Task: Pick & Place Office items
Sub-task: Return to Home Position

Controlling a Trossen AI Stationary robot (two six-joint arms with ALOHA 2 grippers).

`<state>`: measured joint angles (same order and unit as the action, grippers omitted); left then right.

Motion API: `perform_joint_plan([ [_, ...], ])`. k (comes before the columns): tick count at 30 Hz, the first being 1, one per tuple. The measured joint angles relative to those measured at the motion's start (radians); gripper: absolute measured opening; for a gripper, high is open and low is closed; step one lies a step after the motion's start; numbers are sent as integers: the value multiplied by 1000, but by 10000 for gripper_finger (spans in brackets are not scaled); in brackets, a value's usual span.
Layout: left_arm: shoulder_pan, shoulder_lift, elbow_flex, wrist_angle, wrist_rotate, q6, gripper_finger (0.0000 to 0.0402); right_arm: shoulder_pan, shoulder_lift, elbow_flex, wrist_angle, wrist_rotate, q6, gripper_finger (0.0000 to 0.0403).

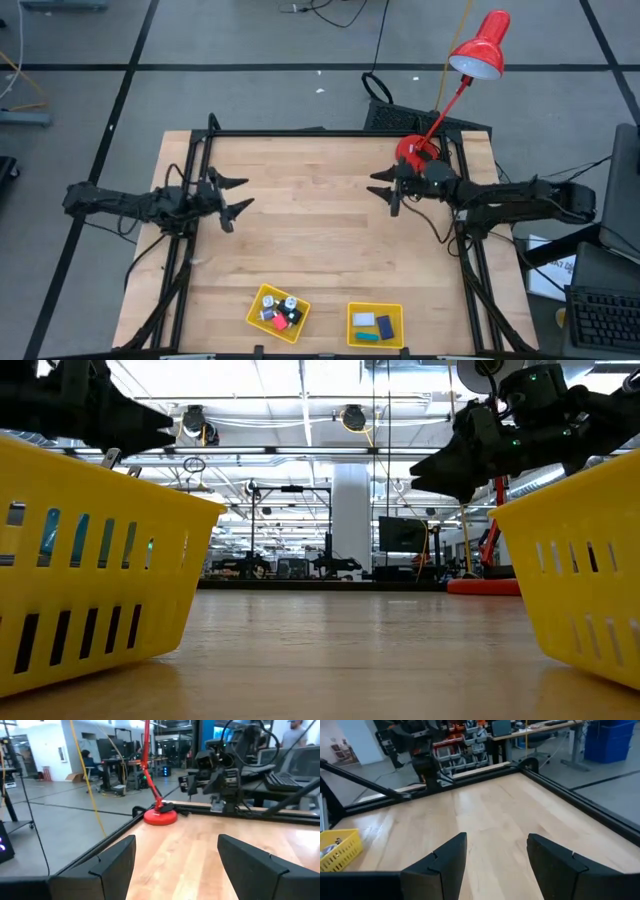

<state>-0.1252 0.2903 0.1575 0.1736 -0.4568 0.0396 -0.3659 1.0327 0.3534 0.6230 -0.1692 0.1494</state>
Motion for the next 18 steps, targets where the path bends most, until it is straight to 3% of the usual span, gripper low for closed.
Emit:
perform_joint_plan([
  [7,125,-157,-23,-58,178,-13,272,-70,-185,0,-187,-99,22,197],
  [13,211,-288,-24,-227,242,-47,277,-72,-335,0,-329,-100,-27,197],
  [18,255,-284,-24,-252,306,-62,286,-72,-433,-49,-341,-179,-76,197],
])
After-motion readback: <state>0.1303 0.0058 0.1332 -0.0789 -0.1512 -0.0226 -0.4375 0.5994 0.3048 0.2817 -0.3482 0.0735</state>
